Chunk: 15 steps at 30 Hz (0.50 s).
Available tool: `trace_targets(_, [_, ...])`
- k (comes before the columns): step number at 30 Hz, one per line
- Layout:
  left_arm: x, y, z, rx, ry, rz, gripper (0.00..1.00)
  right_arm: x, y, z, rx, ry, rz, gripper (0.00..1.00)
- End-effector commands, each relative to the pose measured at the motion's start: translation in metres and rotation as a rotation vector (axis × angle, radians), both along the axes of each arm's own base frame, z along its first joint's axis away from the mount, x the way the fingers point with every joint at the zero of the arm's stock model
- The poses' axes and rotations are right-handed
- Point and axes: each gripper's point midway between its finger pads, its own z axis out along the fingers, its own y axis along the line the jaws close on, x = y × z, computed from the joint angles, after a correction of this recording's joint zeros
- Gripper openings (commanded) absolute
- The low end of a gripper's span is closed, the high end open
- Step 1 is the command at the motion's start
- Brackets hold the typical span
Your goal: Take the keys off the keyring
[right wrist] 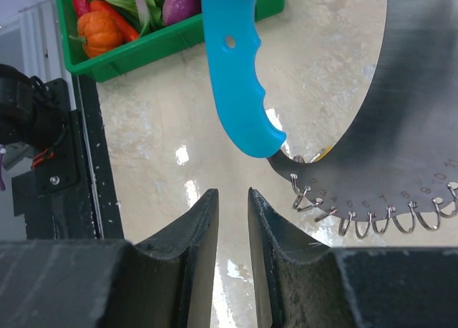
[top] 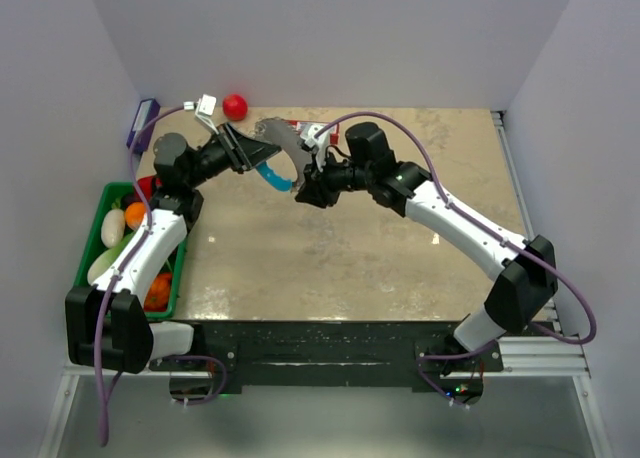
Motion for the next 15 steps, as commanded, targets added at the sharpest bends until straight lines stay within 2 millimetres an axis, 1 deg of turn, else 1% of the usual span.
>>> trace_targets(1, [-0.007, 0.005, 0.028, -0.030, -0.096, 0.008, 0.00, 0.007, 0.002, 0.001, 0.007, 0.013, -0.016, 0.29])
trace_targets(5, [-0.008, 0.005, 0.029, -0.031, -0.099, 0.003, 0.00, 0.013, 0.000, 0.000, 0.014, 0.025, -0.031, 0.33])
trace_targets(8, [-0.008, 0.006, 0.030, -0.031, -0.104, 0.003, 0.00, 0.017, -0.003, 0.003, 0.020, 0.025, -0.041, 0.38])
trace_targets(9, [-0.009, 0.006, 0.030, -0.032, -0.105, 0.003, 0.00, 0.017, -0.004, 0.002, 0.018, 0.029, -0.042, 0.42])
trace_targets(10, [-0.008, 0.007, 0.029, -0.032, -0.101, 0.006, 0.00, 0.018, -0.005, 0.003, 0.020, 0.025, -0.047, 0.43])
trace_targets(15, [-0.007, 0.007, 0.029, -0.033, -0.104, 0.008, 0.00, 0.021, -0.008, 0.005, 0.031, 0.019, -0.056, 0.46])
